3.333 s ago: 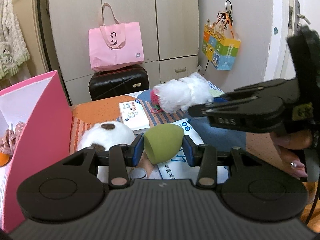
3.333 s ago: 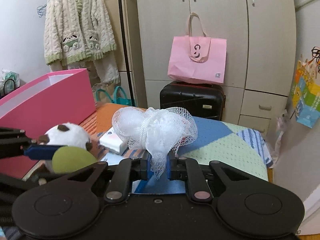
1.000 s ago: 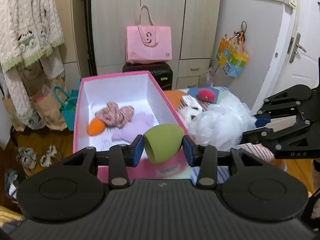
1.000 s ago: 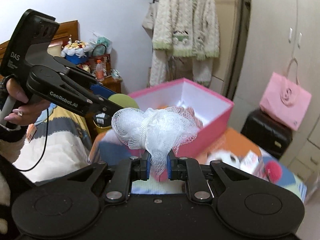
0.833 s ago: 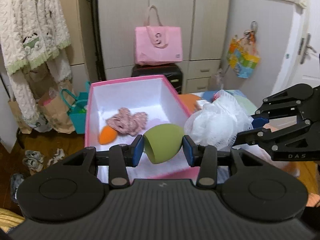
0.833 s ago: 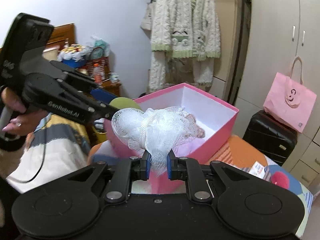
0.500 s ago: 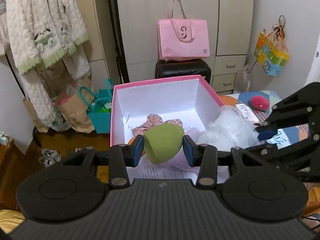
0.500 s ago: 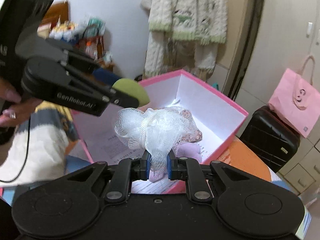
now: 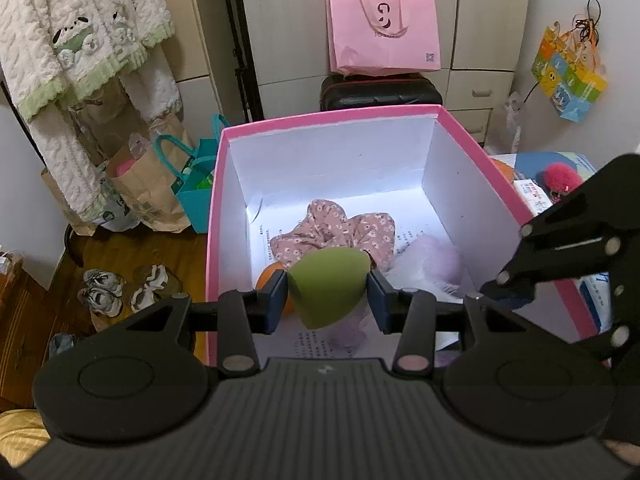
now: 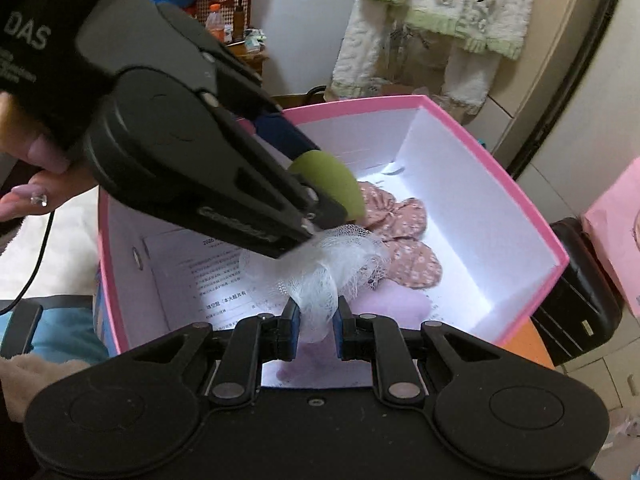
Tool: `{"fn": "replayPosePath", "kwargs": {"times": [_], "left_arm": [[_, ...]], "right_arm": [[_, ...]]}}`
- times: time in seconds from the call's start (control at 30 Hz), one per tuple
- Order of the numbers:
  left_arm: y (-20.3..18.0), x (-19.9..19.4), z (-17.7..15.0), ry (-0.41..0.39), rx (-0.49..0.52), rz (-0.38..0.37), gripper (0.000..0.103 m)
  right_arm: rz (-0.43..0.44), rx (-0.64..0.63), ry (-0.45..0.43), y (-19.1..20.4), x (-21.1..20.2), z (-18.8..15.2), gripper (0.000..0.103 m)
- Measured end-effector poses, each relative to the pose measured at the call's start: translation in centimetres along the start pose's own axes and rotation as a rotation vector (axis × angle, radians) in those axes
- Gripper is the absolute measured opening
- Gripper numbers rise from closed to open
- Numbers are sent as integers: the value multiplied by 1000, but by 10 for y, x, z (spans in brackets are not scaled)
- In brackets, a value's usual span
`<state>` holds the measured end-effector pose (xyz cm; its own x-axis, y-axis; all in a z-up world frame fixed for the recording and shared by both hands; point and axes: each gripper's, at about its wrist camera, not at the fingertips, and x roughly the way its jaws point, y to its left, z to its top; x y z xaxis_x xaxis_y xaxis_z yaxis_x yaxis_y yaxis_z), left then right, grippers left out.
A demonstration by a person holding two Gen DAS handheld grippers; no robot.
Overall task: Organize soft objects
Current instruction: 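Open both tools to drop the puff and sponge into the box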
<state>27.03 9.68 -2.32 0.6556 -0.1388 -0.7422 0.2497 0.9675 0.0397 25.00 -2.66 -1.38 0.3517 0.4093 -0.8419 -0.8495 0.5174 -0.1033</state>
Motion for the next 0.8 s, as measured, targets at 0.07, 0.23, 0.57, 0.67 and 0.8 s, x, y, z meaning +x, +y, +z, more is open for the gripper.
{"fn": "replayPosePath", "kwargs": {"times": [0.07, 0.23, 0.57, 0.67, 0.8], "left_arm": [[-1, 1, -1, 3, -4, 0, 45], [-1, -6, -4, -29, -26, 29, 62], [-1, -53, -10, -94, -68, -69, 70], [-8, -73, -10, -118, -52, -99, 72], [-24, -100, -12, -150, -5, -155, 73]], "right_arm": [[26, 16, -6, -1, 5, 1, 25], [103, 102, -71, -17, -1, -5, 42], [184, 338, -306, -47, -88, -55, 61], [113, 372, -326, -51, -113, -74, 61], [11, 429, -319, -52, -143, -106, 61]]}}
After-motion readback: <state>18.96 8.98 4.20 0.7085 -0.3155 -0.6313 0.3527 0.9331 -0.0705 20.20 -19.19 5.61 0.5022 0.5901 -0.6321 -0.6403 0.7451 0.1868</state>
